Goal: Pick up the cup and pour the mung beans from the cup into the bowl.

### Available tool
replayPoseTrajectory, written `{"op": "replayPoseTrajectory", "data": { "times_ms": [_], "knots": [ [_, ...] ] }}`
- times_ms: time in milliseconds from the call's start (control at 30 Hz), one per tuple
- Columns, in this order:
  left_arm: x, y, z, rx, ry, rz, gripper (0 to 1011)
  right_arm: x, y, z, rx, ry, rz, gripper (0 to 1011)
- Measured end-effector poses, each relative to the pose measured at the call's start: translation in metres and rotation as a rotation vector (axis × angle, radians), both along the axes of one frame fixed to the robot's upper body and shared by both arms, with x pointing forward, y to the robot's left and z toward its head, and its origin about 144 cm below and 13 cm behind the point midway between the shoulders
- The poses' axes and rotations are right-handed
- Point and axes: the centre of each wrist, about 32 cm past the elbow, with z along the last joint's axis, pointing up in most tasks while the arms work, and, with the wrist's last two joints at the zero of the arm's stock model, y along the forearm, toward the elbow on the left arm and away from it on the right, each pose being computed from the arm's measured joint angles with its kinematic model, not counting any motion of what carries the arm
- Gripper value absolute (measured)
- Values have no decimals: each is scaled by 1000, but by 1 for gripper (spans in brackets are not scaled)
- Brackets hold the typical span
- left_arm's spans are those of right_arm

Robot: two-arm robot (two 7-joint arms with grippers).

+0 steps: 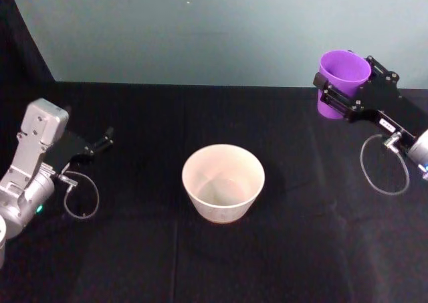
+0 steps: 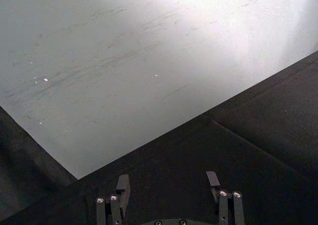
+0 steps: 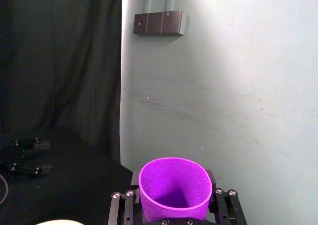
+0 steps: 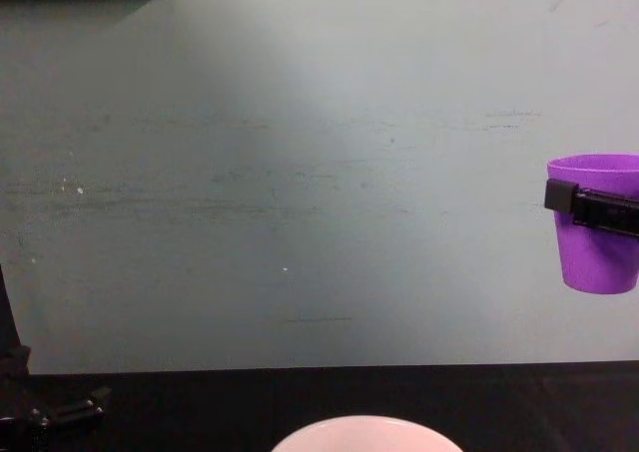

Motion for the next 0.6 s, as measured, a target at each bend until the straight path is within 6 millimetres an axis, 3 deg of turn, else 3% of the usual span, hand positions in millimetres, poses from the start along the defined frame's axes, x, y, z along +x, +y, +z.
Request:
{"op": "replayPoseTrajectory", "data": {
  "times_ms": [600],
  "knots": [
    [0,0,0,0,0,0,1000,0,0,0,0,0,0,735]
  ]
}}
